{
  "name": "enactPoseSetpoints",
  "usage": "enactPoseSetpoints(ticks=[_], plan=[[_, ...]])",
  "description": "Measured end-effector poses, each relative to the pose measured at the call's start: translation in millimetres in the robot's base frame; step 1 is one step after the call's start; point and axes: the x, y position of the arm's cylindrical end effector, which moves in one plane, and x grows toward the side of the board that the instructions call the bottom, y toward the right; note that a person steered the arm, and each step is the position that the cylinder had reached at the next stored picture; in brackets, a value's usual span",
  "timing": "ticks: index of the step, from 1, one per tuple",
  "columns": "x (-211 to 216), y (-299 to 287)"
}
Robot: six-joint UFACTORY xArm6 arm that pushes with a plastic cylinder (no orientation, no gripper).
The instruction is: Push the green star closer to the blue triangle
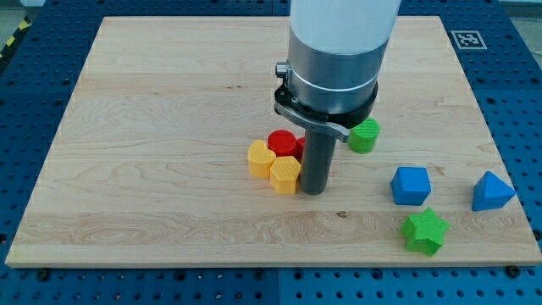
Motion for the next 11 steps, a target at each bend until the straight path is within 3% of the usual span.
enactPoseSetpoints(ticks=[1,3,11], plan=[[15,6],[82,72],[82,182]])
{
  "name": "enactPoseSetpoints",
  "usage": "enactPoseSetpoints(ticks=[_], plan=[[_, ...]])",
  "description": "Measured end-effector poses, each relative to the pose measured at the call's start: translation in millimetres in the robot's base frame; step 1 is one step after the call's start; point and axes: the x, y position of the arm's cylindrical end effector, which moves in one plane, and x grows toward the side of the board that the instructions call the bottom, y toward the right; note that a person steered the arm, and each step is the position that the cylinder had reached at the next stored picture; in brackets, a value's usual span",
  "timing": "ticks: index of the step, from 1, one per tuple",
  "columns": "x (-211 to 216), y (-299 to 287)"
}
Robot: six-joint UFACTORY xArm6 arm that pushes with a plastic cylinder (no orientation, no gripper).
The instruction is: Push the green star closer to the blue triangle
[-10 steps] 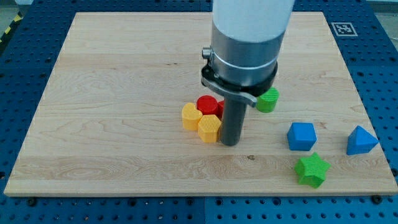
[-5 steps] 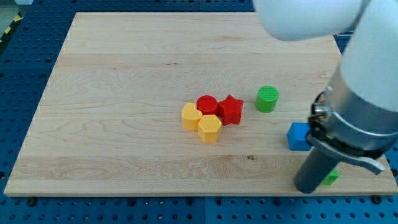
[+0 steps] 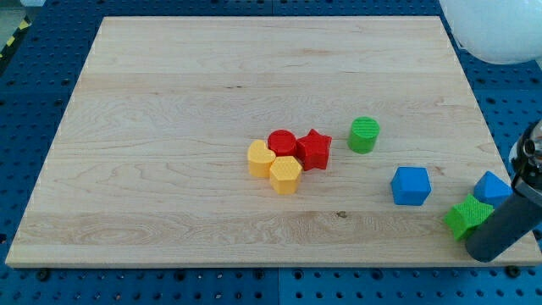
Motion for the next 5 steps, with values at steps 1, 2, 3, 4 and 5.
enactPoseSetpoints(ticks=[1,2,3,4,5], plan=[[-4,6],[-10,14],[-10,15],[-10,7],[-8,-18]])
